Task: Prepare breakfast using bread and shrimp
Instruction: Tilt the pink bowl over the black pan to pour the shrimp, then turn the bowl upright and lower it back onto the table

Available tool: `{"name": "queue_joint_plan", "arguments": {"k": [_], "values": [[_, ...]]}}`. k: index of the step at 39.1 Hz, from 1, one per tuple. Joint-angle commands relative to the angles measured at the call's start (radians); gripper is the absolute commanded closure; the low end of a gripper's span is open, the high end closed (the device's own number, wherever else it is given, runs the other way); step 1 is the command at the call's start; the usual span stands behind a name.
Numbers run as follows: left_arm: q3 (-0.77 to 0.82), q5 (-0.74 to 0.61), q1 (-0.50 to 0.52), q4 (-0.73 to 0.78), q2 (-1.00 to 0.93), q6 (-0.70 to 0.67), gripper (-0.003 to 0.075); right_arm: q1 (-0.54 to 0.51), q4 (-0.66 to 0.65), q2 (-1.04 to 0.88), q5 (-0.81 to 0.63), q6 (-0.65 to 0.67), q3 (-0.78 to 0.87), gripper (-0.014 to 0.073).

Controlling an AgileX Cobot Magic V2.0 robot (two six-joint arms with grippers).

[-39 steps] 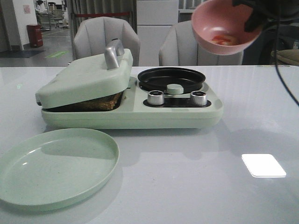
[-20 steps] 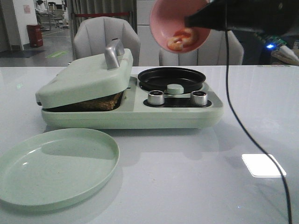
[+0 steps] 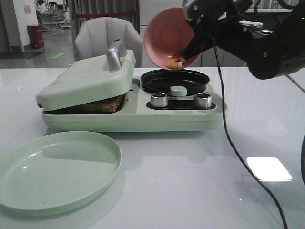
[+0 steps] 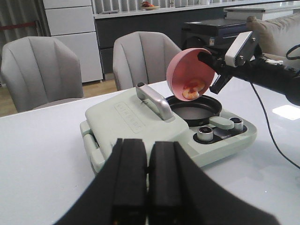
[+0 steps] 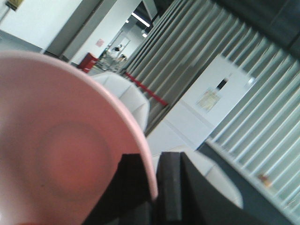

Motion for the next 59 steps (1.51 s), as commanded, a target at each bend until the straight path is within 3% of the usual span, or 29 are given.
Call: {"name": "queue_joint_plan", "arguments": {"k": [1, 5, 15, 23, 29, 33, 45, 59], "values": [[-0.028, -0.082, -0.008, -0.017, 0.010, -0.010, 0.0606, -0.001, -0.004, -0.030, -0.134, -0.163, -0.059, 0.0453], [-0.028, -0.082, -0.008, -0.017, 0.010, -0.010, 0.0606, -0.001, -0.011, -0.008, -0.130, -0.224, -0.086, 0.0453], [-0.028, -0.082, -0.008, -0.017, 0.010, -0.010, 0.0606, -0.001, 0.015, 0.007, -0.131, -0.219, -0.146, 0.0453], [-0.028, -0.082, -0.008, -0.017, 0.010, -0.010, 0.0606, 0.002, 0.267, -0.012, -0.003, 0.179, -0.187, 0.0453], [-0.028, -0.082, -0.008, -0.017, 0.010, -0.010, 0.0606, 0.001, 0.462, -0.113, 0.332, 0.393, -0.185, 0.0453], [-0.028, -0.082, -0.008, -0.017, 0.010, -0.010, 0.0606, -0.002, 0.489, -0.213, 0.645, 0.399, -0.185, 0.0453], [-0.028, -0.082, -0.008, -0.017, 0.010, -0.010, 0.0606, -0.087, 0.486, -0.462, 1.375, 0.398, -0.185, 0.0453], [-0.028, -0.082, -0.008, -0.017, 0.010, -0.010, 0.0606, -0.350, 0.490, -0.496, 1.854, 0.398, -0.169, 0.0453]]}}
